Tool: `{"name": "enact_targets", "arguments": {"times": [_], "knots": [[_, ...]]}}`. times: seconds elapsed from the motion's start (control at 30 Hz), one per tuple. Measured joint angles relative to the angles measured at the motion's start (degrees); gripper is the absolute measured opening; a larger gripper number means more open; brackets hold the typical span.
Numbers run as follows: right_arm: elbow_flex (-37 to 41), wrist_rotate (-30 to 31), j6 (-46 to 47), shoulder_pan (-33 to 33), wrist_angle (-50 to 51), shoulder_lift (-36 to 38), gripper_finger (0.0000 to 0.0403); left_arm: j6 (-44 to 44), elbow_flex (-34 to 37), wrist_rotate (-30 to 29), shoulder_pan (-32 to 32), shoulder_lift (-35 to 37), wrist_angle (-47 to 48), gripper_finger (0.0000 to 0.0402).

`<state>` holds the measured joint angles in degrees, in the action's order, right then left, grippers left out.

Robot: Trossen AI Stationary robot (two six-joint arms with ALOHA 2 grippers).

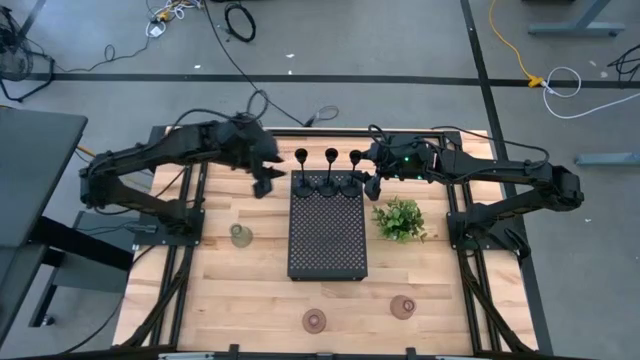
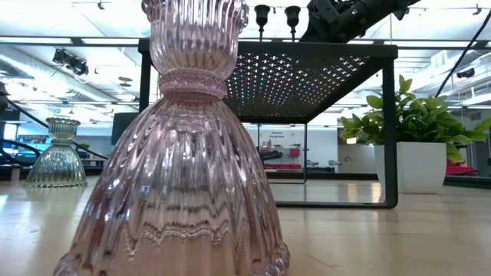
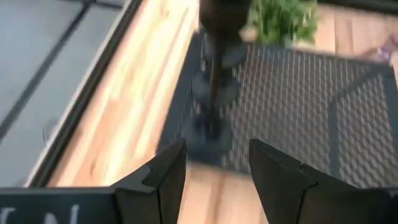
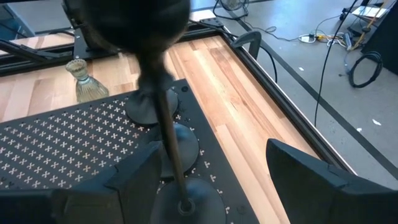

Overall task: Pick & Place candle stick holders
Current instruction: Put the green glass candle holder on the shelf

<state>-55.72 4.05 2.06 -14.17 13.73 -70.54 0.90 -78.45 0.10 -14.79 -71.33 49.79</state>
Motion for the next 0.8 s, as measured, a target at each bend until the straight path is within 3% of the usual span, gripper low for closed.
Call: {"name": "enact_targets", "arguments": {"times": [0.4,0.67,0.8], "knots": [[0.0,0.0,0.9,0.0,0.5,0.0,0.0286,-18.9,0.1,-2.6,5.8,8.3,32.0,0.0179],[0.0,0.0,2.0,0.0,0.6,0.0,0.0286,-30.2,0.2,-12.0,15.0,10.3,36.8,0.0179],[0.0,0.0,2.0,0.0,0.9,0.0,0.0286,-35.4,4.3,-13.4,20.3,12.2,36.1,0.0179]]}}
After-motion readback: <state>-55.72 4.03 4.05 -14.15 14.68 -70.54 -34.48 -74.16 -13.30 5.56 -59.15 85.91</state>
